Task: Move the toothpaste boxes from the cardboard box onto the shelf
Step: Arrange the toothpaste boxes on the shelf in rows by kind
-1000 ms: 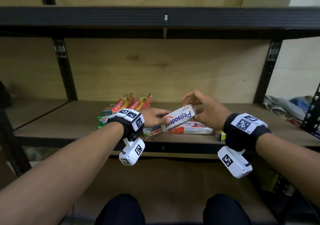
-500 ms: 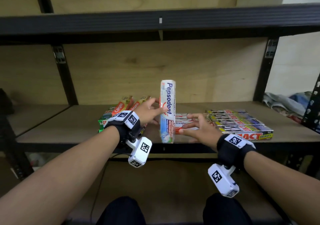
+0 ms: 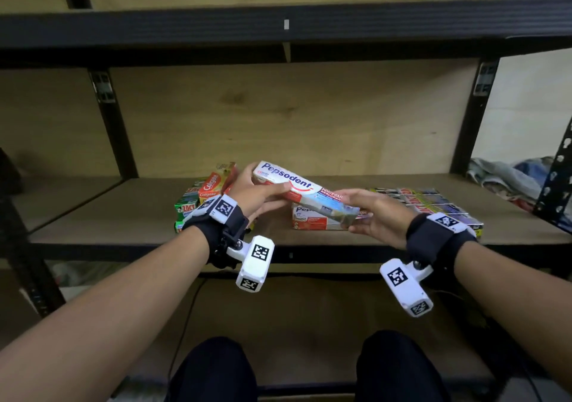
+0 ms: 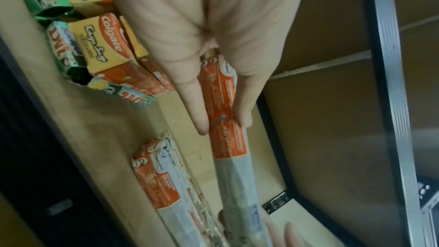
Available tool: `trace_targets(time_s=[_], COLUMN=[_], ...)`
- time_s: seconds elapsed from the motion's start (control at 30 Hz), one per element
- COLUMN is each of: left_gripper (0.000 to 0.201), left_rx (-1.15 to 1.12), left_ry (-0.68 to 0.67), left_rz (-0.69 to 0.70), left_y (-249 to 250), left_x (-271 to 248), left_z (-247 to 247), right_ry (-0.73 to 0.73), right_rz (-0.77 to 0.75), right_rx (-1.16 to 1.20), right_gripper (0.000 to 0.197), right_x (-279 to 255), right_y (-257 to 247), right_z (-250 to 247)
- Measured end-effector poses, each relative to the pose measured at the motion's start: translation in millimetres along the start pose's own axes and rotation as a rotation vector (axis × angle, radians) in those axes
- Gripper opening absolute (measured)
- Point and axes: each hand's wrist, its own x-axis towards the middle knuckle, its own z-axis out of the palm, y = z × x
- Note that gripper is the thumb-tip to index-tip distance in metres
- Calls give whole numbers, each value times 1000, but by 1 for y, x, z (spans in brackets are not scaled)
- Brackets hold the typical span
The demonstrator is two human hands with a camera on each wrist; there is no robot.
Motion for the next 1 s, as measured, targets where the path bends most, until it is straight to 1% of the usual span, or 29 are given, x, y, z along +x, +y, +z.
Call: trace_targets(time_s=[0.03,0.1,0.17,0.2,0.23,0.27,0.3,0.33,0.37,0.5,0.63,0.73,0.8,0.87,0.93,1.0], left_gripper=[76,70,64,62,62,65,71,75,74,48,48,43,45,49,56,66], left_rx=[46,126,241,342,469,606,743,865,949,1041,1047,1007,1012,1022,1000,989], left_ry=[-16,-25,-10,-6,-5,-9,-10,-9,-3,32,8,8,10,26,12,-36], left_rz=[0,-10,-10,0,17,46,79,109,128,132,113,133,143,124,64,-3], left_y=[-3,-10,-17,-20,-23,-26,-30,-34,-39,-51,-66,-69,-68,-65,-64,-64], left_x=[0,2,5,6,8,8,7,7,9,11,9,11,14,17,23,27], left_z=[-1,-6,-10,-12,-13,-12,-12,-11,-9,-1,0,-2,-1,0,-2,-8], right_ry=[-8,11,64,94,115,124,123,110,96,51,3,2,8,21,50,42], right_rz=[-2,-9,-30,-54,-70,-68,-48,-24,-2,47,86,91,97,98,64,50], right_rx=[-86,-332,-585,-756,-988,-1219,-1400,-1513,-1573,-1645,-1629,-1581,-1485,-1398,-1411,-1439], right_gripper=[37,49,50,49,49,50,52,54,55,55,54,43,38,37,39,38], right_x=[-2,-4,-3,-2,1,3,5,6,6,5,8,16,22,31,49,72], right_y=[-3,-9,-16,-20,-25,-28,-29,-29,-29,-27,-24,-28,-36,-44,-50,-49], right_z=[-4,-12,-20,-25,-30,-33,-35,-36,-35,-37,-39,-44,-45,-40,-34,-29])
